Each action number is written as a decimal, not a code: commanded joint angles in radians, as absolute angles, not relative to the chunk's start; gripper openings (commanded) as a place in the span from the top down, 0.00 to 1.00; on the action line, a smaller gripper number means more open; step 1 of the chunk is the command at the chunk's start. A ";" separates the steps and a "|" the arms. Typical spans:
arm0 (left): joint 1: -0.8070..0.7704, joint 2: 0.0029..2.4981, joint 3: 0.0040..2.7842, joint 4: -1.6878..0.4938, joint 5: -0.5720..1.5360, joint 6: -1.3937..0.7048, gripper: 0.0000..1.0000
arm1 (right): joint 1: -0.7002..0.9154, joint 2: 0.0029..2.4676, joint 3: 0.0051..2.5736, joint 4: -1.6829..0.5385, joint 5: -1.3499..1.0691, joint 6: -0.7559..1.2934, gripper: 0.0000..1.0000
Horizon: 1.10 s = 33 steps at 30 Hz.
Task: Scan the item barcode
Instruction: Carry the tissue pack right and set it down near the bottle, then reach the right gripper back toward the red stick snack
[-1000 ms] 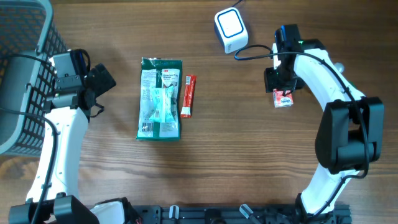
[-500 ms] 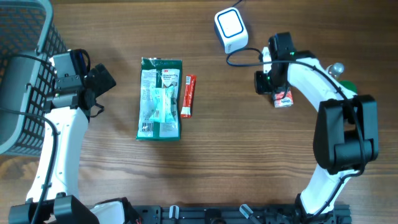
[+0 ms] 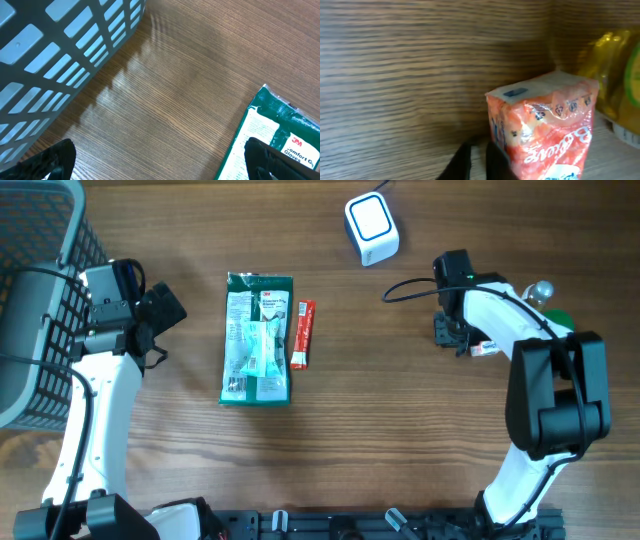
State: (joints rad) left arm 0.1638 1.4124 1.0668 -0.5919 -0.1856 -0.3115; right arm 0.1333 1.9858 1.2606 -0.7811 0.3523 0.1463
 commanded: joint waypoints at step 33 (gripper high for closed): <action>0.168 1.408 1.081 -0.591 -0.181 -0.295 0.00 | 0.805 1.968 1.317 -0.291 0.026 0.659 0.96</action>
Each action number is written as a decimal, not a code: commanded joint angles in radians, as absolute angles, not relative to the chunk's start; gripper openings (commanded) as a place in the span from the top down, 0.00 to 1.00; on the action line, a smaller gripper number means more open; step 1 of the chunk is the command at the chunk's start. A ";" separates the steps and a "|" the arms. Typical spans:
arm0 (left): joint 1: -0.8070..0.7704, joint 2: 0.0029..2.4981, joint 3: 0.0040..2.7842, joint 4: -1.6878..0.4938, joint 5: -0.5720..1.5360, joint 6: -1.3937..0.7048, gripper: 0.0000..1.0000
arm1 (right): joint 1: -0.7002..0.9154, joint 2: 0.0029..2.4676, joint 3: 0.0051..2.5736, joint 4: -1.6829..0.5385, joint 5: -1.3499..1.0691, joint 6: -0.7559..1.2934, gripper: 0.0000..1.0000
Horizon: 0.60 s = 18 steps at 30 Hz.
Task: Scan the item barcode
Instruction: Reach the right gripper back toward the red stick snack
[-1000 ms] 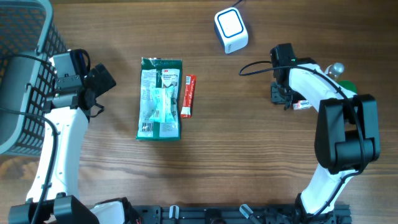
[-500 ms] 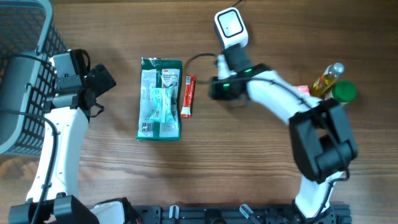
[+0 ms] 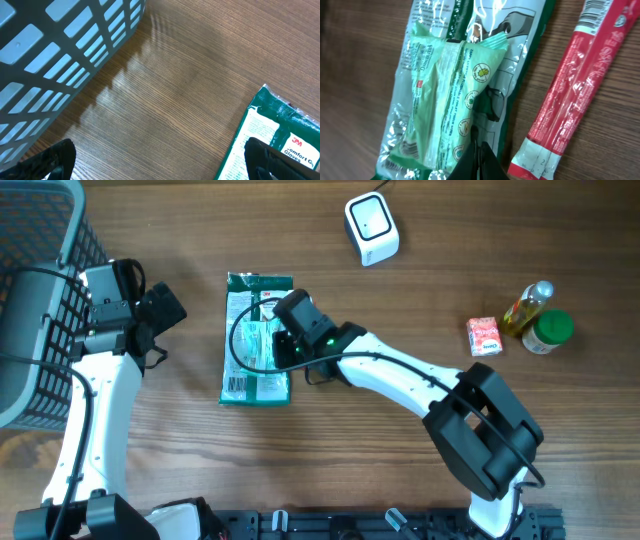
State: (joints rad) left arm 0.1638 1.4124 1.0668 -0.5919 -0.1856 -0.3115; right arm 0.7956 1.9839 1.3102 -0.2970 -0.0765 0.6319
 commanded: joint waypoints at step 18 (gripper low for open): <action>0.168 1.408 1.081 -0.591 -0.181 -0.295 0.00 | 0.805 2.083 1.316 -0.301 0.030 0.683 0.96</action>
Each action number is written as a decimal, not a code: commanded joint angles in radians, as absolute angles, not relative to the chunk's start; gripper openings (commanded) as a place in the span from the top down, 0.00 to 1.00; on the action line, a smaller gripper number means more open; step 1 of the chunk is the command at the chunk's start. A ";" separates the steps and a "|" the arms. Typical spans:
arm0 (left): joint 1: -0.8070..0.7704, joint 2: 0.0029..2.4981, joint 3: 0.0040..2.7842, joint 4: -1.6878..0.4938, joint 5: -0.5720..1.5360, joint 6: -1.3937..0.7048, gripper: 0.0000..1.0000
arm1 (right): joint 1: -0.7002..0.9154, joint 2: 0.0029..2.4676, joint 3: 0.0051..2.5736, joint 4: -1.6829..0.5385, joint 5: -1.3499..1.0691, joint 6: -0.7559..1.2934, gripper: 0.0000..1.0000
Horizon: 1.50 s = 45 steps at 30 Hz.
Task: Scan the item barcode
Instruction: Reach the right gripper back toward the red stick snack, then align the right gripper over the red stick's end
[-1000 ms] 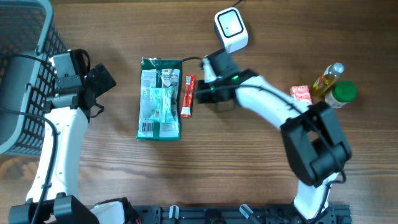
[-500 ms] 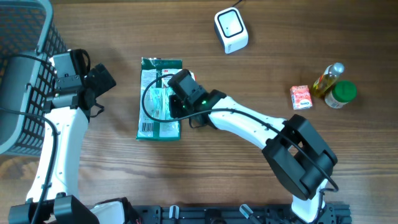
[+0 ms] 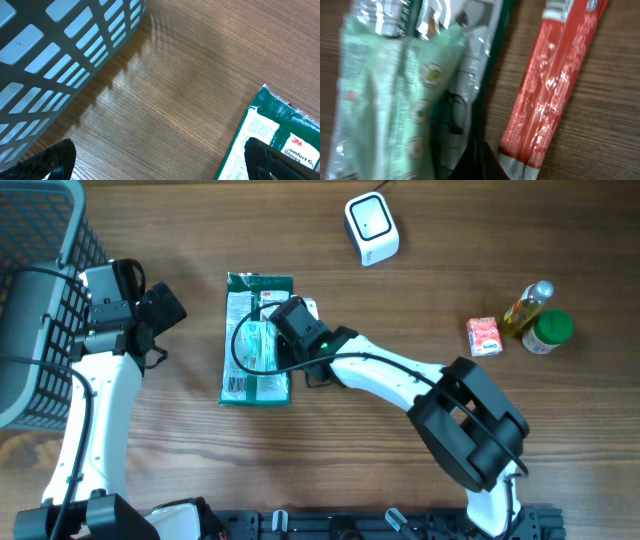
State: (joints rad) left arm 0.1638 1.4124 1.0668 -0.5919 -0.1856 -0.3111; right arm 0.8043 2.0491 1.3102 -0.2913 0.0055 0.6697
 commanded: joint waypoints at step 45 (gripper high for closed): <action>0.168 1.408 1.081 -0.591 -0.181 -0.295 0.00 | 0.441 1.942 1.296 -0.513 -0.175 0.775 0.67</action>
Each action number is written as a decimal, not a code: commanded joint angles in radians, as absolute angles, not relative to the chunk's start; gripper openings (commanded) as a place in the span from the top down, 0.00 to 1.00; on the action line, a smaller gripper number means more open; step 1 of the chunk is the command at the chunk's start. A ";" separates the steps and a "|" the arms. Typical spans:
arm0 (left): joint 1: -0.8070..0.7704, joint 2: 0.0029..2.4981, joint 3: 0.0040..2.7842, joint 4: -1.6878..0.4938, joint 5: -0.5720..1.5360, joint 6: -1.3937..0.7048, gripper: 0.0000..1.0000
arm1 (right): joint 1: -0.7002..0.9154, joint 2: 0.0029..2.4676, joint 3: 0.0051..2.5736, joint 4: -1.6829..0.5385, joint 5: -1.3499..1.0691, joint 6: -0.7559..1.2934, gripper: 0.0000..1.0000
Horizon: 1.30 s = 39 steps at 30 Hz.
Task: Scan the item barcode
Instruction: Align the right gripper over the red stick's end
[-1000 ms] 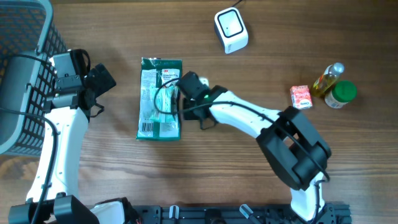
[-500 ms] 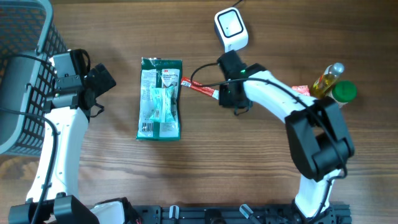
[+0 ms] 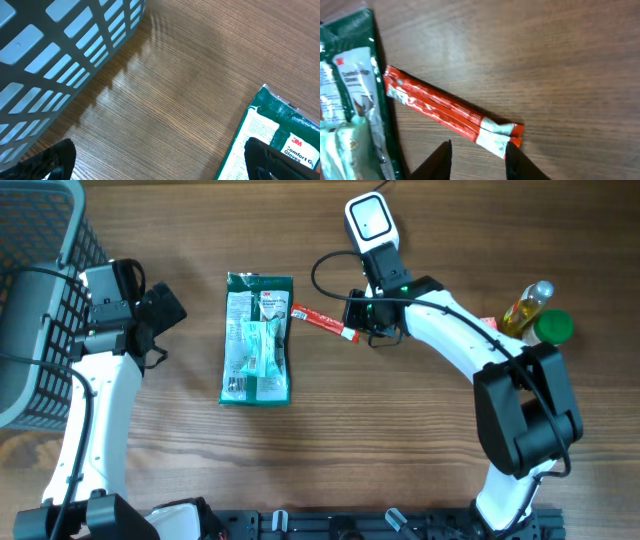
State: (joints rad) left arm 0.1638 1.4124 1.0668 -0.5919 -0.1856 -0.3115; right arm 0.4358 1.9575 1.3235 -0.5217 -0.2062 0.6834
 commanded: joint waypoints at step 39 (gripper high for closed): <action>0.168 1.408 1.081 -0.591 -0.181 -0.295 0.00 | 0.486 2.025 1.249 -0.427 -0.148 0.788 0.64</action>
State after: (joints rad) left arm 0.1638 1.4124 1.0668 -0.5919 -0.1856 -0.3115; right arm 0.4717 1.9976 1.2568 -0.4286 -0.1787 0.7746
